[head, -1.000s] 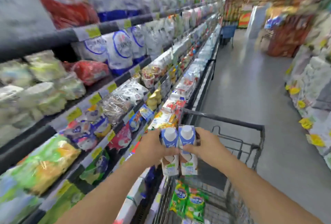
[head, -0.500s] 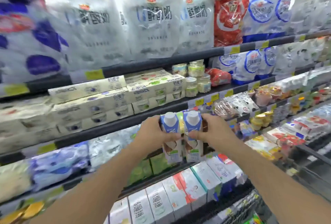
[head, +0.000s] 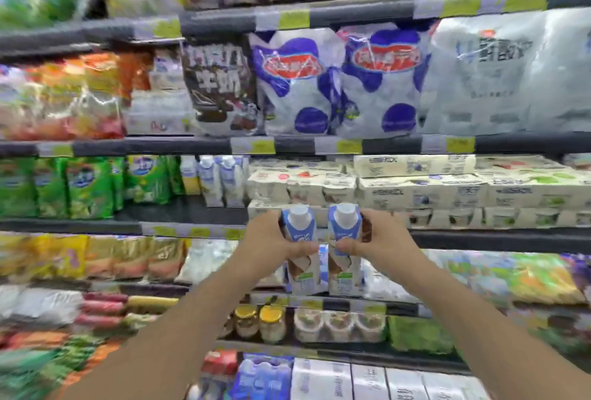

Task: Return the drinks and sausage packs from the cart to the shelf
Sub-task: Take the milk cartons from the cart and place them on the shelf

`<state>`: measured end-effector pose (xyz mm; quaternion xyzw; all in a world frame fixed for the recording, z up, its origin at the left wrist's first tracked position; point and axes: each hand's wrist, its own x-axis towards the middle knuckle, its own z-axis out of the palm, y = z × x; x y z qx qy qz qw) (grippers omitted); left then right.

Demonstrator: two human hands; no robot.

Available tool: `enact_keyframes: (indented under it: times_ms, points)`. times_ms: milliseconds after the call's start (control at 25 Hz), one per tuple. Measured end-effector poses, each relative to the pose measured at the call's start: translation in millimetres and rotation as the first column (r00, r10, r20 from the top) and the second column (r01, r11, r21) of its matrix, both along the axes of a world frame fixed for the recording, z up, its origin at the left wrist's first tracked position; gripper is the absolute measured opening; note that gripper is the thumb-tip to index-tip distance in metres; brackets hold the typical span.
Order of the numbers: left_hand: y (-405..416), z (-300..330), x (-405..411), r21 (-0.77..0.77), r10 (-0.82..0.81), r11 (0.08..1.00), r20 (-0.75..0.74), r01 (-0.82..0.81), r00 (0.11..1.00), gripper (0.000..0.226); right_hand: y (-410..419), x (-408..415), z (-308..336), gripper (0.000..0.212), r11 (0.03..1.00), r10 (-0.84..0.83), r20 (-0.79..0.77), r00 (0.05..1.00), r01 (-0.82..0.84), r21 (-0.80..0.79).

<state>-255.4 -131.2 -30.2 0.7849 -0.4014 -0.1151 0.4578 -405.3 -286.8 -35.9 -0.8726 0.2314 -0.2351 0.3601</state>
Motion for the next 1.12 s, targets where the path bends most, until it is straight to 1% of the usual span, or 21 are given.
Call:
enact_keyframes:
  times_ms: [120,200,280,400,560,680,760,920,1120]
  points:
    - [67.8,3.1,77.1,0.002,0.086,0.996,0.031,-0.086,0.996,0.039,60.1,90.3,4.7,0.031,0.996,0.091,0.012,0.996,-0.091,-0.002]
    - [101.9,4.3,118.7,0.017,0.144,0.989,0.045,-0.145,0.989,0.044,91.2,135.1,9.6,0.026,0.990,0.140,0.020,0.990,-0.139,-0.024]
    - [128.2,4.7,158.3,0.004,0.182,0.983,0.040,-0.183,0.982,0.044,113.1,177.2,9.6,0.024,0.986,0.163,0.040,0.986,-0.161,-0.040]
    - [146.3,0.4,202.3,-0.016,0.211,0.977,0.018,-0.211,0.977,0.038,129.5,224.1,7.1,0.025,0.987,0.160,0.063,0.985,-0.159,-0.026]
    - [132.9,-4.6,245.7,-0.060,0.242,0.968,-0.037,-0.244,0.970,0.049,118.3,267.3,5.2,0.023,0.993,0.120,0.066,0.991,-0.120,0.006]
    - [107.6,-1.5,270.3,-0.097,0.246,0.962,-0.095,-0.255,0.965,0.055,96.9,298.7,5.6,0.031,0.998,0.062,0.056,0.996,-0.063,0.012]
    - [87.6,3.9,283.7,-0.096,0.248,0.962,-0.081,-0.255,0.965,0.057,81.5,320.1,6.5,0.038,0.999,0.017,0.038,0.999,-0.018,0.034]
    - [54.7,6.3,306.5,-0.092,0.264,0.960,-0.027,-0.266,0.964,0.051,60.5,350.3,1.0,0.042,1.000,-0.017,0.013,1.000,0.017,0.019]
    - [23.6,-2.4,327.3,-0.073,0.230,0.970,-0.019,-0.231,0.973,0.049,51.7,367.4,-6.6,0.041,0.997,-0.083,0.064,0.994,0.084,0.001]
